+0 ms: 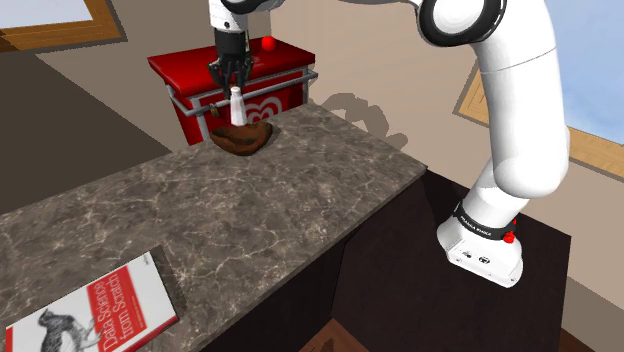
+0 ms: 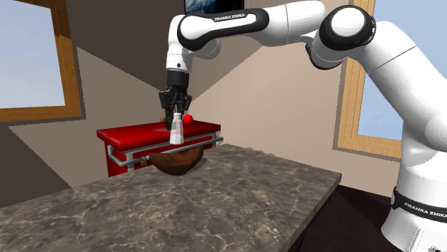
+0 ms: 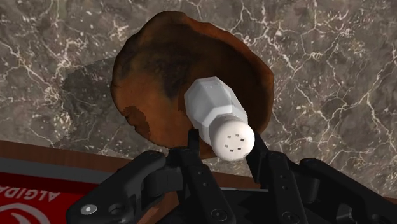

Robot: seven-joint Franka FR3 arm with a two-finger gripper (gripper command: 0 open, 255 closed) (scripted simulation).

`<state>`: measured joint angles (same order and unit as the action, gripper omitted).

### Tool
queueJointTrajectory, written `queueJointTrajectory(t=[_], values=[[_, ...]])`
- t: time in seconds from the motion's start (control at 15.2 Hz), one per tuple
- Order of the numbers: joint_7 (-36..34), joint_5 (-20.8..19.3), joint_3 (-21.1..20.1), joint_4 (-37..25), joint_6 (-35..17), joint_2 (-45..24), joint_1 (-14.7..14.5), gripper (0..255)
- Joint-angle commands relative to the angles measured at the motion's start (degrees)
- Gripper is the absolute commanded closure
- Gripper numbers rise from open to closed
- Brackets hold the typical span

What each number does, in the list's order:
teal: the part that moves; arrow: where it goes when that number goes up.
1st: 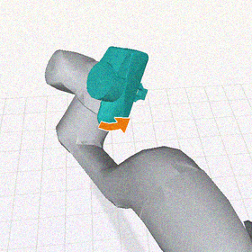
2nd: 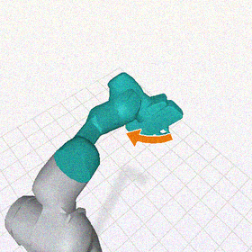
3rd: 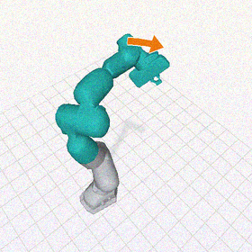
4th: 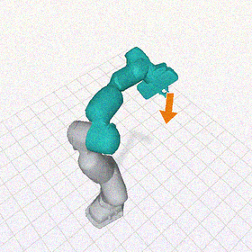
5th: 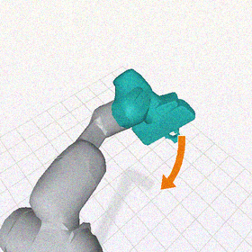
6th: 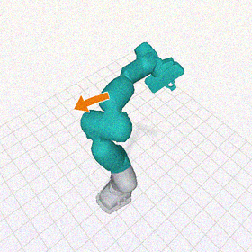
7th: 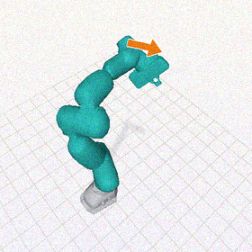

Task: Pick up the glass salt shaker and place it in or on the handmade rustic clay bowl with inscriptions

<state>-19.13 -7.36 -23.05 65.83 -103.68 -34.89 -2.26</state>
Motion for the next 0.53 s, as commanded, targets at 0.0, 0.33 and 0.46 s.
queueJointTrajectory(t=[0.0, 0.33, 0.46], values=[[0.0, 0.0, 0.1, 1.5, -1.6, -0.1, 0.2, 255], [0.1, -0.1, 0.1, 3.3, -3.4, -0.1, 0.4, 255], [0.1, -0.1, 0.1, 3.3, -3.4, -0.1, 0.4, 255]])
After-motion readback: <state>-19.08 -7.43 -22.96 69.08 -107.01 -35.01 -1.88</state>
